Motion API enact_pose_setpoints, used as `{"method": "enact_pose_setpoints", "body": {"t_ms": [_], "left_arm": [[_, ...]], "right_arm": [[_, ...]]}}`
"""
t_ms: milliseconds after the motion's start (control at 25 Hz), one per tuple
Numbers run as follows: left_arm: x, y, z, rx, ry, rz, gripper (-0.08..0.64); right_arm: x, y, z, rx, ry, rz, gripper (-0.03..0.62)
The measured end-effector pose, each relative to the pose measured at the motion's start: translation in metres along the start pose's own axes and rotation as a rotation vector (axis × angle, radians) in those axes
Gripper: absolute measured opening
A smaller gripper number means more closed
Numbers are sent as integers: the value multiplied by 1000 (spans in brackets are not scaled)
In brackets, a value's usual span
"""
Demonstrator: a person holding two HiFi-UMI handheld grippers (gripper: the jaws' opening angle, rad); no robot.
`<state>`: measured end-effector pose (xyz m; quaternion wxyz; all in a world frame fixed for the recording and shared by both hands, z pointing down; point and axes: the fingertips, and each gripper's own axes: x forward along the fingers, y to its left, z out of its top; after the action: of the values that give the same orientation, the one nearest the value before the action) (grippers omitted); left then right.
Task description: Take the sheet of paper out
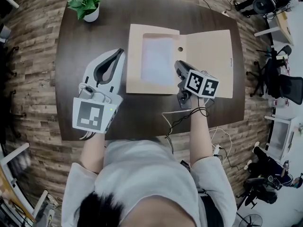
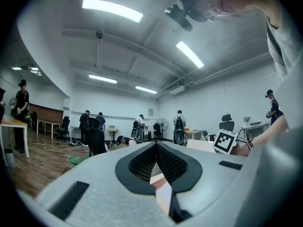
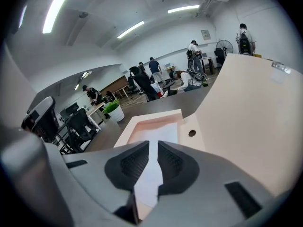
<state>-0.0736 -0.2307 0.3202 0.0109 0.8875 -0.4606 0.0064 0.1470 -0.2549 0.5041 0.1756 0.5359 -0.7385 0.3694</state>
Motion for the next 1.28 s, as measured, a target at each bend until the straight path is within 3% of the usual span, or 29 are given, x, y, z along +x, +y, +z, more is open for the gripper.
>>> {"method": "enact_pose_setpoints", "body": {"t_ms": [600,1080,1280], "left_arm": [[18,17,-24,-29,43,-4,-3],[30,29,-42,-39,83,-2,-3],[32,34,-50,-41,96,-5,-3]], "right_arm": [[53,-30,-10,40,155,15,107],[91,-59,-12,140,203,28,124],[105,-62,-16,133,232,31,135]]}}
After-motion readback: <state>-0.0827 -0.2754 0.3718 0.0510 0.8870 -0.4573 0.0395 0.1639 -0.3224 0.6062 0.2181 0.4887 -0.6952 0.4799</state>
